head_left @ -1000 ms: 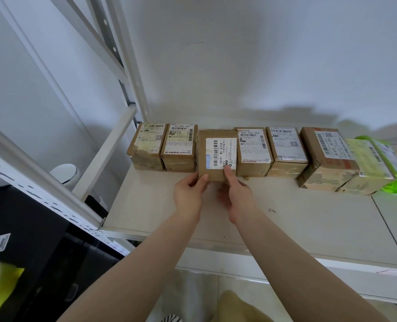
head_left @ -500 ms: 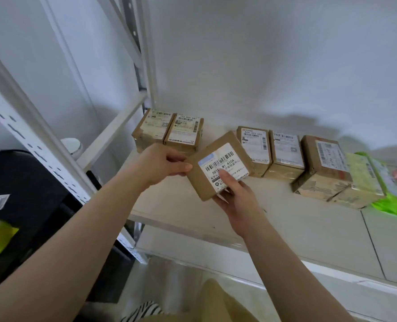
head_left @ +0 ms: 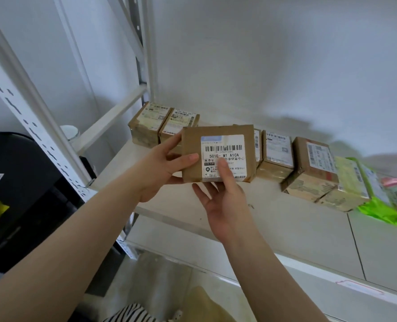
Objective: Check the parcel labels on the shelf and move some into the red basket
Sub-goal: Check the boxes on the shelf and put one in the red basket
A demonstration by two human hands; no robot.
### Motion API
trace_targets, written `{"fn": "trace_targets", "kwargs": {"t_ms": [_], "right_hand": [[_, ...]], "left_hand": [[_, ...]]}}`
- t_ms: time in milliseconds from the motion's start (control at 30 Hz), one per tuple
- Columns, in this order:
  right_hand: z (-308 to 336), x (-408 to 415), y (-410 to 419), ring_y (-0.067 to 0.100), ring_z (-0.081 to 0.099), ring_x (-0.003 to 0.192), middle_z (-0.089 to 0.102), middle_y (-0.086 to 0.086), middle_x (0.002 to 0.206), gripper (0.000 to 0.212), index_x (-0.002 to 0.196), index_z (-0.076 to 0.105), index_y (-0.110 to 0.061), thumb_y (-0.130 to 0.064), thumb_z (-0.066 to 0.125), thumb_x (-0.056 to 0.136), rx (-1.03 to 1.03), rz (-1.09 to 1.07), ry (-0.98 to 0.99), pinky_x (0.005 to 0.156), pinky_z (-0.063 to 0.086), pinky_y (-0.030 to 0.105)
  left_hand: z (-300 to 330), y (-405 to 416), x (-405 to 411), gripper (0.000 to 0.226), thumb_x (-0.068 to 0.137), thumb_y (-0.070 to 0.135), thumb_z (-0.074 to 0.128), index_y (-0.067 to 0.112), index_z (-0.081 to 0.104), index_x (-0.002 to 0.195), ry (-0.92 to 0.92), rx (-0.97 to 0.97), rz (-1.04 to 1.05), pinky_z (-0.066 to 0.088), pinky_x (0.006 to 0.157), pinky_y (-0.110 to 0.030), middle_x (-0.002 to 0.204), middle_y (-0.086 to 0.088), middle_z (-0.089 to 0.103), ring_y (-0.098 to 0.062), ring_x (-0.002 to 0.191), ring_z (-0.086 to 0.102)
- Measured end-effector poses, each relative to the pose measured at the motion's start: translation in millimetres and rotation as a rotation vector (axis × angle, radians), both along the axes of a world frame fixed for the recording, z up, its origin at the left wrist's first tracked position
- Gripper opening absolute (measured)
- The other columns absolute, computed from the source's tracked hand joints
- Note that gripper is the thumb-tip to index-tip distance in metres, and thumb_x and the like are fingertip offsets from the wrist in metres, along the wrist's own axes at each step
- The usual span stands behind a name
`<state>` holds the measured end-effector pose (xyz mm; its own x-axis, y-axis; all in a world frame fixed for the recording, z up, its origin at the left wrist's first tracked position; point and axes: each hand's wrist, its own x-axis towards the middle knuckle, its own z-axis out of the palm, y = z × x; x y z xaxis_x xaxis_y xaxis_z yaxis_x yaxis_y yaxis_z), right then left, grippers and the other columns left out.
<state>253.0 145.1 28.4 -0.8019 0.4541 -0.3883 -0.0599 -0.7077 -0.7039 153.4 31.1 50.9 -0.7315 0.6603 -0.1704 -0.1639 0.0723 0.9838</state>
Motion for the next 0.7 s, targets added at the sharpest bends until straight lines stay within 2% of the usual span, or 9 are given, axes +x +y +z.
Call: {"fn": "trace_targets", "kwargs": {"t_ms": [100,233,333,533,633,700], "right_hand": [[2.8,19.1,10.2,0.021,0.063,0.12,0.074,0.002,0.118,0.069,0.131,0.06,-0.022,-0.042,0.078,0.068,0.085,-0.014,0.01,0.096,0.054,0.045],[10.5,46.7,22.3,0.024,0.066,0.118,0.072,0.01,0.121,0.085,0.146,0.045,-0.011,-0.036,0.075,0.071,0.193,-0.003,0.063,0.101,0.053,0.046],[20.9,61.0,19.0,0.027,0.067,0.114,0.073,0.014,0.119,0.069,0.139,0.052,-0.005,-0.03,0.069,0.077,0.268,0.029,0.108,0.101,0.053,0.043],[31.3,73.4,-3.5,0.016,0.073,0.097,0.077,0.008,0.106,0.048,0.119,0.066,-0.007,-0.028,0.067,0.076,0.324,0.037,0.133,0.092,0.058,0.035],[34.5,76.1,-16.1,0.017,0.072,0.099,0.077,0.008,0.108,0.048,0.118,0.067,-0.008,-0.029,0.068,0.076,0.344,0.04,0.122,0.095,0.055,0.037],[35.6,79.8,-27.1,0.019,0.072,0.103,0.076,0.009,0.111,0.057,0.122,0.066,-0.007,-0.031,0.075,0.071,0.347,0.045,0.119,0.097,0.055,0.038]], "left_hand": [[9.1,-13.5,7.6,0.075,0.074,0.031,0.072,0.038,0.044,0.143,0.018,0.001,-0.014,0.057,0.091,-0.043,0.123,-0.006,0.068,-0.021,0.11,0.068],[21.4,-34.0,17.2,0.08,0.071,0.035,0.082,0.041,0.046,0.141,0.063,-0.018,-0.044,0.057,0.089,-0.041,0.126,-0.01,0.065,-0.023,0.112,0.067],[31.0,-46.4,24.8,0.072,0.072,0.032,0.078,0.041,0.051,0.138,0.087,-0.004,-0.077,0.058,0.088,-0.038,0.123,-0.009,0.068,-0.023,0.11,0.068],[47.3,-69.8,34.8,0.074,0.067,0.036,0.076,0.038,0.052,0.138,0.121,0.006,-0.118,0.057,0.089,-0.038,0.123,-0.007,0.069,-0.025,0.111,0.068],[51.0,-81.6,40.7,0.072,0.071,0.03,0.079,0.037,0.052,0.137,0.122,0.008,-0.118,0.058,0.088,-0.038,0.123,-0.008,0.069,-0.025,0.11,0.068],[53.1,-91.8,46.3,0.068,0.074,0.026,0.075,0.036,0.053,0.137,0.11,0.014,-0.1,0.059,0.085,-0.036,0.122,-0.01,0.069,-0.026,0.108,0.069]]}}
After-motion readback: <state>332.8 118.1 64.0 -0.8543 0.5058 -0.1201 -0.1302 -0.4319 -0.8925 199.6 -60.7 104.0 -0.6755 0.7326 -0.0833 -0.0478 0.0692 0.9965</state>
